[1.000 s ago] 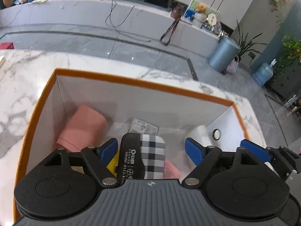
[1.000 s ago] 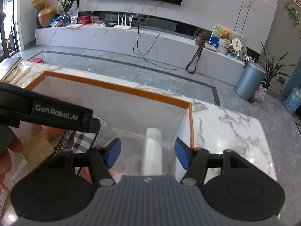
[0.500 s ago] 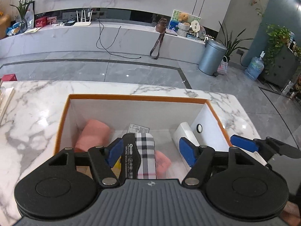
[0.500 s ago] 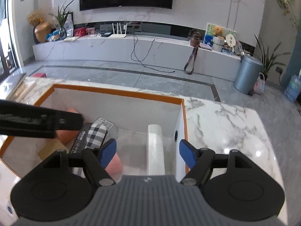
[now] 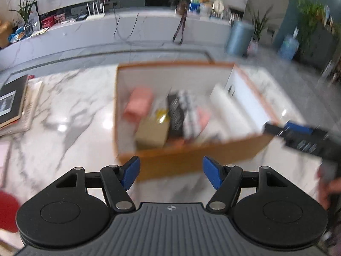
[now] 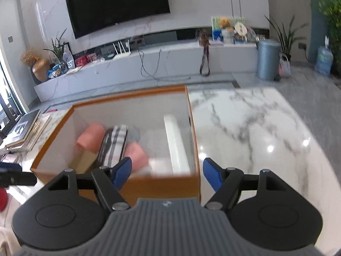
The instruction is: Organize rigid objects
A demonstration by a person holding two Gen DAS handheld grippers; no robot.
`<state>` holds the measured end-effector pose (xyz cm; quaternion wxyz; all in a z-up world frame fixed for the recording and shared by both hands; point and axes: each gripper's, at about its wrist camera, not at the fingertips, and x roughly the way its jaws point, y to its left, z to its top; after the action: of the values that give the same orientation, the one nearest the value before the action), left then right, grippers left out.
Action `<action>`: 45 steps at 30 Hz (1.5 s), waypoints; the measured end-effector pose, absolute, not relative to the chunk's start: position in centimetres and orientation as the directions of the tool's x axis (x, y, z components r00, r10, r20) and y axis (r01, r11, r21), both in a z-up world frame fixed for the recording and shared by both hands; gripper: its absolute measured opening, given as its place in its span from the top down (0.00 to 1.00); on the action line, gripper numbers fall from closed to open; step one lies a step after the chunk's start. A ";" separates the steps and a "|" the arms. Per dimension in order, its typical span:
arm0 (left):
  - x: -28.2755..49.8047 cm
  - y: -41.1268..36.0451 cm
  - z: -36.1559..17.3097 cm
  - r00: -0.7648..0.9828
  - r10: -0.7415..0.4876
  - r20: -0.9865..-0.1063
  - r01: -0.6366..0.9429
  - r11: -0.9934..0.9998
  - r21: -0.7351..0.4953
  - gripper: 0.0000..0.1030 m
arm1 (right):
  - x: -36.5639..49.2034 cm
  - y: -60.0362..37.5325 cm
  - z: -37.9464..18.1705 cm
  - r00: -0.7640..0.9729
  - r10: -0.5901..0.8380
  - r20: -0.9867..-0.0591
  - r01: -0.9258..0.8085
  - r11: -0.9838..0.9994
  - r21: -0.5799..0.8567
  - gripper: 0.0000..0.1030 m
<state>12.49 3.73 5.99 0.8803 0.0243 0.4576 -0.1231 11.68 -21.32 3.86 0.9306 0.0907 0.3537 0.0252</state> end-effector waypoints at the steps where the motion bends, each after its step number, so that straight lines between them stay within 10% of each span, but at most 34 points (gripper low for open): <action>1: 12.3 4.1 5.3 0.537 -0.181 -0.824 0.235 0.970 -0.060 0.23 | 11.1 -21.4 3.5 0.740 0.116 -0.662 0.024 0.980 0.199 0.29; 17: 14.9 6.8 -4.3 0.380 0.028 -0.925 0.219 0.968 0.119 0.15 | 4.0 -20.5 -0.2 0.554 0.160 -0.817 0.068 0.969 0.236 0.26; 25: 15.6 7.0 -5.3 0.351 0.016 -0.936 0.207 0.974 0.094 0.17 | 0.6 -20.1 -1.9 0.449 0.149 -0.881 0.071 0.977 0.201 0.02; 45: 15.9 7.1 -6.3 0.319 0.009 -0.948 0.214 0.973 0.081 0.17 | 2.7 -16.8 -9.7 0.197 0.131 -0.972 0.107 0.982 0.154 0.02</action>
<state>15.94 7.10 -6.30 0.8065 0.0961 0.5799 -0.0638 2.70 -16.83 -9.73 0.7681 0.0937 0.6334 0.0078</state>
